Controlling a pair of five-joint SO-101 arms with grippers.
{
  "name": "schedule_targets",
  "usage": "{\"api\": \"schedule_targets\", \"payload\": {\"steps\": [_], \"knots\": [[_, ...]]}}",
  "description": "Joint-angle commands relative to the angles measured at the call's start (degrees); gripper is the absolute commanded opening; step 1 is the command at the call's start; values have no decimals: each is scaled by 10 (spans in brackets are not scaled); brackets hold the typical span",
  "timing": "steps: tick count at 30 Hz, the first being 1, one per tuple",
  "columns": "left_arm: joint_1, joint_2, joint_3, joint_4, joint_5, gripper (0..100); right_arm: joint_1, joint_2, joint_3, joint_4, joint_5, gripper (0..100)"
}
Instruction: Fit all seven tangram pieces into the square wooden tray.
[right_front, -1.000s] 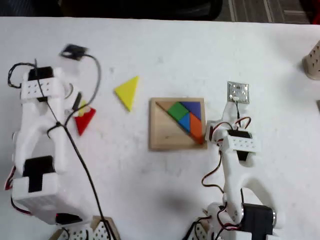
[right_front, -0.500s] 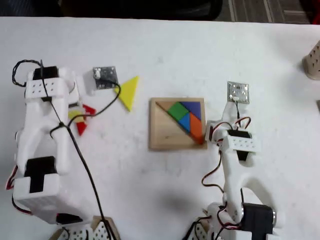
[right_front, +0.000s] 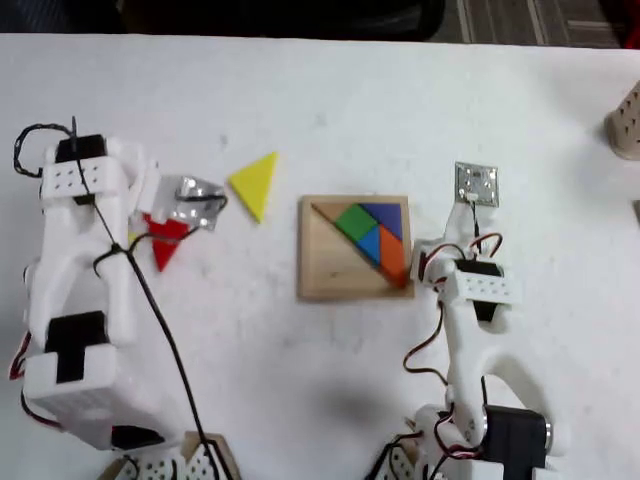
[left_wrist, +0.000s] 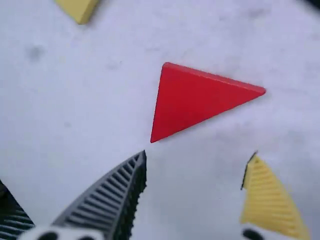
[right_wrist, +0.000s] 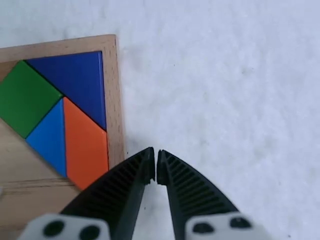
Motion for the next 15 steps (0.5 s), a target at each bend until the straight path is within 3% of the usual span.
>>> {"api": "schedule_targets", "payload": {"steps": [1,15], "knots": [[22,68,-45,-13,-22,324,-7,-2,-8,-11,7,17],[11,382,-420,105,18,324,-21,-1,-8,-12,8,17]]}}
